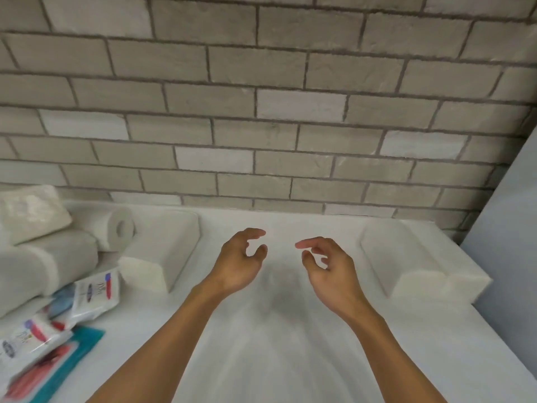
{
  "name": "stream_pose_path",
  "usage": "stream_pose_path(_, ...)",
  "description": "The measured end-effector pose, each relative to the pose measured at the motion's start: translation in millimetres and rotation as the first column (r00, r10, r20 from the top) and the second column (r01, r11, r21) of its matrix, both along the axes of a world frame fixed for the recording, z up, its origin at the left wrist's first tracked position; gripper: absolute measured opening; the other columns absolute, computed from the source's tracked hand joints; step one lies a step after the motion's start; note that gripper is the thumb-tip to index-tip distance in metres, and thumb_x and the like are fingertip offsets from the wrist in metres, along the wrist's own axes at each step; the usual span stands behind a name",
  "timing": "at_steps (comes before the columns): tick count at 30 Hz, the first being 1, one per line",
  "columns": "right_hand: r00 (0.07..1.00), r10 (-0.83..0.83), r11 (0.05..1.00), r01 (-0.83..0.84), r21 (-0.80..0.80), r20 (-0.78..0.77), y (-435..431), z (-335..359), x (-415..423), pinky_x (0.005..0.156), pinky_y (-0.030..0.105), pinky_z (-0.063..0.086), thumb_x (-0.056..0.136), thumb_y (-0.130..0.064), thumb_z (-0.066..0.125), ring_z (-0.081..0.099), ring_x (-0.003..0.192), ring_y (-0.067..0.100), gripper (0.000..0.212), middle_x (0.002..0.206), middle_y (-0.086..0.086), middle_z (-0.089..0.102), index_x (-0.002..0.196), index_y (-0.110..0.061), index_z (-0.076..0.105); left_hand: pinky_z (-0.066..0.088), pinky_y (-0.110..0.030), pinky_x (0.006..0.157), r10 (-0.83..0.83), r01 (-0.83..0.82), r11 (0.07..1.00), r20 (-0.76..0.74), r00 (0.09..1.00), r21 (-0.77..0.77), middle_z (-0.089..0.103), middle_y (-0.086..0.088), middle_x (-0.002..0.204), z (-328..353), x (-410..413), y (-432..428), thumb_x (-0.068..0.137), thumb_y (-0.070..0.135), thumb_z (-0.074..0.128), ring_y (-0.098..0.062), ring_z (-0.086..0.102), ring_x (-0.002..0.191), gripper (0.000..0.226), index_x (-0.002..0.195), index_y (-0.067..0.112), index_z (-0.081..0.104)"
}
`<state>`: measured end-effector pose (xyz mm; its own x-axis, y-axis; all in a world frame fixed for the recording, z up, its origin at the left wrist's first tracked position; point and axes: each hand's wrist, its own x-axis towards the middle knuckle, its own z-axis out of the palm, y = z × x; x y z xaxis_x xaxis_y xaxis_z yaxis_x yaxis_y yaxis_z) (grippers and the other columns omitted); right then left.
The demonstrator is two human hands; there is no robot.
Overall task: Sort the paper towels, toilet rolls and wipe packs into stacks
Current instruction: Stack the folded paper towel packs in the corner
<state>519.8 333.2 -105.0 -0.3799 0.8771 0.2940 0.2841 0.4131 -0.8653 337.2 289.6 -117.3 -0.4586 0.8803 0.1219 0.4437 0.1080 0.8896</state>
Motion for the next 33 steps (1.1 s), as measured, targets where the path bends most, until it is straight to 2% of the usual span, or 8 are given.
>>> stream_pose_path(4,0.995,0.1,0.994,-0.101,-0.04,-0.009,-32.9,-6.9,-64.5,0.074,0.0,0.041,0.094,-0.016,0.055,0.056,0.108,0.0,0.025,0.111,-0.023,0.063,0.091,-0.037,0.067,0.044,-0.028,0.104,0.086,-0.085,0.996,-0.079,0.993,0.012,0.054,0.018,0.129,7.0,-64.0,-48.1,0.095,0.028,0.056,-0.008,0.048,0.123,0.025,0.119,0.035,0.06)
stream_pose_path(8,0.994,0.106,0.985,-0.11,-0.134,-0.038,-58.4,-17.8,-125.9,0.078,0.013,0.044,0.094,-0.015,0.055,0.059,0.102,0.001,0.025,0.106,-0.022,0.066,0.089,-0.035,0.069,0.039,-0.02,0.1,0.153,-0.153,0.988,-0.153,0.976,0.013,0.054,0.018,0.125,6.1,-121.2,-91.3,0.094,0.025,0.058,-0.007,0.048,0.121,0.025,0.118,0.031,0.06)
stream_pose_path(11,0.991,0.12,0.972,-0.129,-0.195,-0.056,-77.4,-26.2,-168.5,0.077,0.012,0.044,0.095,-0.014,0.055,0.061,0.099,0.001,0.025,0.105,-0.022,0.067,0.09,-0.033,0.069,0.042,-0.024,0.099,0.171,-0.172,0.985,-0.131,0.976,0.009,0.058,0.016,0.127,2.4,-161.4,-115.3,0.093,0.023,0.06,-0.01,0.051,0.12,0.025,0.116,0.032,0.062)
stream_pose_path(15,0.992,0.105,0.956,-0.119,-0.27,-0.067,-90.1,-33.4,-221.7,0.067,0.006,0.043,0.095,-0.015,0.055,0.063,0.095,0.003,0.02,0.109,-0.016,0.066,0.097,-0.031,0.068,0.046,-0.026,0.097,0.192,-0.193,0.981,-0.096,0.977,-0.01,0.054,0.015,0.126,0.7,-207.5,-128.8,0.093,0.024,0.059,-0.009,0.049,0.118,0.029,0.121,0.03,0.059)
stream_pose_path(19,0.999,0.038,0.934,-0.041,-0.355,-0.015,-88.3,-39.3,-262.9,0.061,0.012,0.041,0.095,-0.022,0.054,0.061,0.097,0.008,0.019,0.117,-0.009,0.059,0.11,-0.031,0.061,0.041,-0.022,0.096,0.168,-0.172,0.983,-0.063,0.984,-0.065,0.05,0.008,0.138,-6.9,-234.6,-128.0,0.095,0.028,0.057,-0.012,0.05,0.116,0.035,0.13,0.03,0.053)
stream_pose_path(21,1.0,-0.003,0.915,0.004,-0.403,0.004,-84.0,-44.6,-279.5,0.062,0.016,0.042,0.095,-0.027,0.054,0.059,0.103,0.013,0.022,0.123,-0.004,0.056,0.116,-0.031,0.057,0.042,-0.026,0.1,0.147,-0.152,0.982,-0.048,0.988,-0.113,0.047,0.006,0.142,-11.5,-242.1,-125.3,0.096,0.029,0.055,-0.018,0.05,0.124,0.039,0.135,0.031,0.048)
stream_pose_path(28,0.996,-0.088,0.744,0.08,-0.663,0.021,-62.3,-62.7,-318.6,0.086,0.037,0.049,0.093,-0.039,0.053,0.057,0.111,0.024,0.051,0.135,0.003,0.052,0.14,-0.026,0.036,0.038,-0.034,0.111,0.142,-0.072,0.958,0.244,0.959,-0.276,0.041,-0.004,0.15,-34.3,-261.0,-98.6,0.097,0.041,0.05,-0.024,0.046,0.132,0.056,0.148,0.025,0.032)
stream_pose_path(33,1.0,-0.03,0.644,0.019,-0.765,0.0,-51.0,-74.1,-329.7,0.068,0.033,0.054,0.089,-0.054,0.053,0.064,0.097,0.025,0.06,0.13,0.003,0.057,0.141,-0.03,0.036,0.043,-0.041,0.106,0.137,-0.014,0.947,0.365,0.921,-0.32,0.048,-0.003,0.145,-53.5,-276.2,-82.7,0.095,0.047,0.048,-0.025,0.052,0.125,0.059,0.144,0.015,0.042)
